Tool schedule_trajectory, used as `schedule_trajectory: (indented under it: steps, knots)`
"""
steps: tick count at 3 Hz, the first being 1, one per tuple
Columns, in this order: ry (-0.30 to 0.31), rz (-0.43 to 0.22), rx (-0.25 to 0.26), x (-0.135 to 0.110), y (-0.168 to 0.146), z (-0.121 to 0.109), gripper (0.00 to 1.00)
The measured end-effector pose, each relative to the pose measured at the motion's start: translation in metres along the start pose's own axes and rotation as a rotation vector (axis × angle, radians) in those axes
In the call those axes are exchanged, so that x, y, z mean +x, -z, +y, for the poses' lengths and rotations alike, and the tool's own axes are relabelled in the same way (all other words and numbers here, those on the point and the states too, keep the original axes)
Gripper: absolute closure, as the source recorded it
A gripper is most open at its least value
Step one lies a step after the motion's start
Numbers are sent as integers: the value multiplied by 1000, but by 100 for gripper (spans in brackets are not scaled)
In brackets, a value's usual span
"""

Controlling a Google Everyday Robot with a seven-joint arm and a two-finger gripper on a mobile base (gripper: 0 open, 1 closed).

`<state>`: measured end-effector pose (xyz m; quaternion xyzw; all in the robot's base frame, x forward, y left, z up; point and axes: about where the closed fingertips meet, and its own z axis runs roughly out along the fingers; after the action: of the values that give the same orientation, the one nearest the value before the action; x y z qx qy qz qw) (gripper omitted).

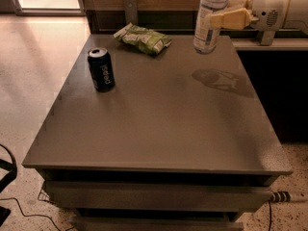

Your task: Move blue plastic bottle near green jalapeno chip bag

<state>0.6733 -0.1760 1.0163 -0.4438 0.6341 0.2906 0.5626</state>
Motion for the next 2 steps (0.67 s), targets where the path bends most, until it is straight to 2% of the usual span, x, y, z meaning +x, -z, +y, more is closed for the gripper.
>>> schedule_trajectory:
  steps: [2]
  knots:
    - [5,12,112,32,-30,-70,100]
